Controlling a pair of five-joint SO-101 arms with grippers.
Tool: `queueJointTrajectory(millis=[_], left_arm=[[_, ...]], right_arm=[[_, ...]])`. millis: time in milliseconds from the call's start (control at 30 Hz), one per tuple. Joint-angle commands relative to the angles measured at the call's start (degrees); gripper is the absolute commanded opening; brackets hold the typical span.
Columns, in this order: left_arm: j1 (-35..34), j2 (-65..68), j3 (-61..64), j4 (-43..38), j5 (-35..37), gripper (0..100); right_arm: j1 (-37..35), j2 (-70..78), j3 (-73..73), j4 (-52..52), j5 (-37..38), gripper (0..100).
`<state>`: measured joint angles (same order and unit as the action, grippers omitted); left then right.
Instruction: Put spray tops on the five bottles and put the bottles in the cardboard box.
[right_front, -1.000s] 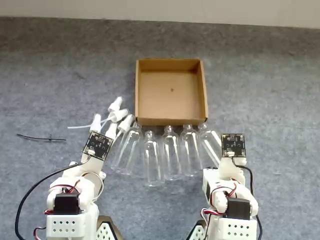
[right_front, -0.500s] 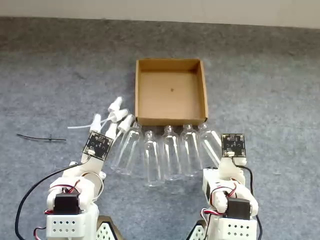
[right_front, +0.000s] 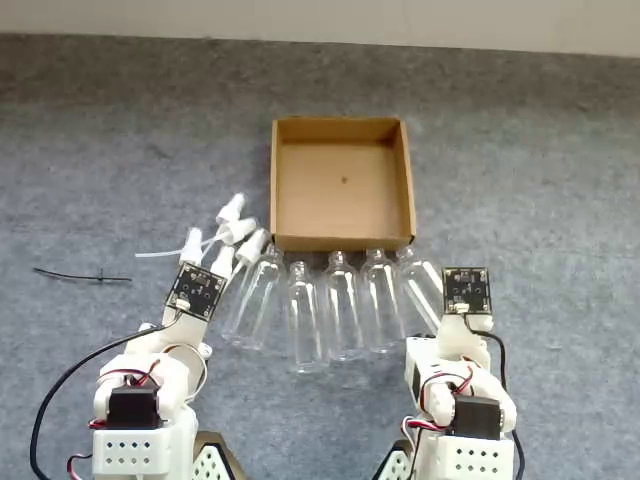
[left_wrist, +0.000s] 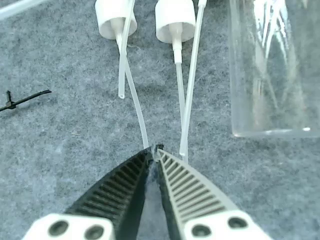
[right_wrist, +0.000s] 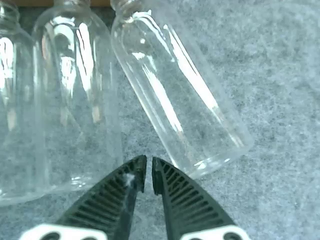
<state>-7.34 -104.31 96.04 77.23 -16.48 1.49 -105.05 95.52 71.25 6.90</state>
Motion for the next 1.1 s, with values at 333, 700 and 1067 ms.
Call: queueJointTrajectory(millis=[333, 700, 1067], left_arm=[[1.01, -0.48, 1.10, 0.79, -0.53, 1], [0.75, -0.48, 1.10, 0.70, -0.62, 1], [-4.00, -0.48, 1.10, 0.79, -24.35, 1]], right_arm=[[0.57, -0.22, 9.98, 0.31, 0.26, 0.5], [1.01, -0.22, 9.98, -1.80, 0.35, 0.9], [8.92, -0.22, 7.87, -16.66, 6.24, 0.9]])
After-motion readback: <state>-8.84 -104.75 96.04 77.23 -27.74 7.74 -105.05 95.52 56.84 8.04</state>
